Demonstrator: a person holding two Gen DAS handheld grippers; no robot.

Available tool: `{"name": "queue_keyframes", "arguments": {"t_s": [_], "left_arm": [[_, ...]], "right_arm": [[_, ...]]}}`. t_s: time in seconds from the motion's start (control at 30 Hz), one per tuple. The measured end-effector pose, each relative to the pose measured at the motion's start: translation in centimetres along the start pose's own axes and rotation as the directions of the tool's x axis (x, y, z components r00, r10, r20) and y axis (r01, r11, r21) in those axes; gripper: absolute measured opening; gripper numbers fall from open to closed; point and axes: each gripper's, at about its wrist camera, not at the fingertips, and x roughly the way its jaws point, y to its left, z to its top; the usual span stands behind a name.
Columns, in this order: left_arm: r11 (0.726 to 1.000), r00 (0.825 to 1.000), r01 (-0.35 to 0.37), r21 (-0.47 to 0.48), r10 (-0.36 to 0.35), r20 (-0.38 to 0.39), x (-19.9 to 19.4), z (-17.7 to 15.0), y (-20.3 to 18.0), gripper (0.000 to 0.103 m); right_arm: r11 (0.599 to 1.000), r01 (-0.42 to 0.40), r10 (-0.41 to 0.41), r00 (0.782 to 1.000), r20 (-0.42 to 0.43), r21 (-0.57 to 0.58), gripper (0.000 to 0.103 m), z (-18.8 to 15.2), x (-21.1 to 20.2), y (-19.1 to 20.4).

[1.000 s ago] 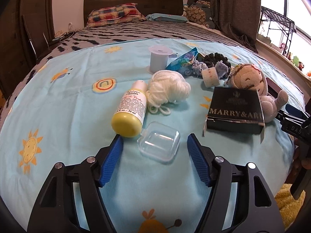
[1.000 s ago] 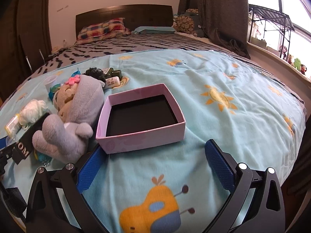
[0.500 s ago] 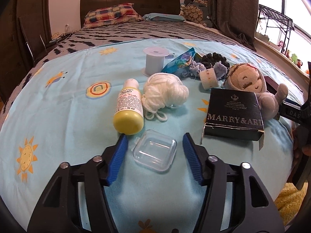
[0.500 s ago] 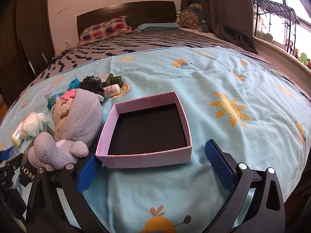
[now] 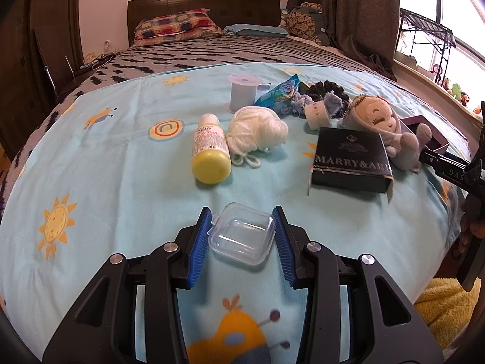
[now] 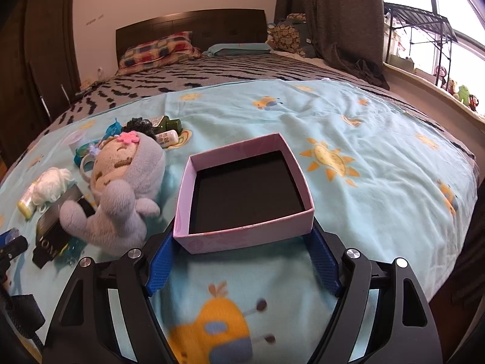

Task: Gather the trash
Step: 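Grasp the clear plastic case with the left tool while the right tool grasps the pink box, then lower both tools to the black bin and open them, dropping case and box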

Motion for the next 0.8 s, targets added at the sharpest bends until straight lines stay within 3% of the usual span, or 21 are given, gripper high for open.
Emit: {"name": "queue_keyframes", "arguments": {"t_s": [0.27,0.63,0.8], "left_arm": [[0.998,0.998,0.062,-0.014,-0.062,-0.006,-2.9,-2.5,-1.2,0.039],[0.994,0.995,0.1,0.035,-0.101,0.017,-8.1,-6.3,-5.2,0.039],[0.99,0.991,0.131,0.047,-0.131,-0.012,-9.4,-8.9,-7.0,0.039]], "right_arm": [[1.0,0.006,-0.006,1.0,-0.008,-0.002,0.078,-2.7,-3.9,-0.8],[0.997,-0.07,0.07,0.998,0.004,-0.024,0.078,-7.9,-11.5,-0.4],[0.996,-0.093,0.093,0.995,-0.021,-0.013,0.078,-10.8,-13.8,-0.7]]}}
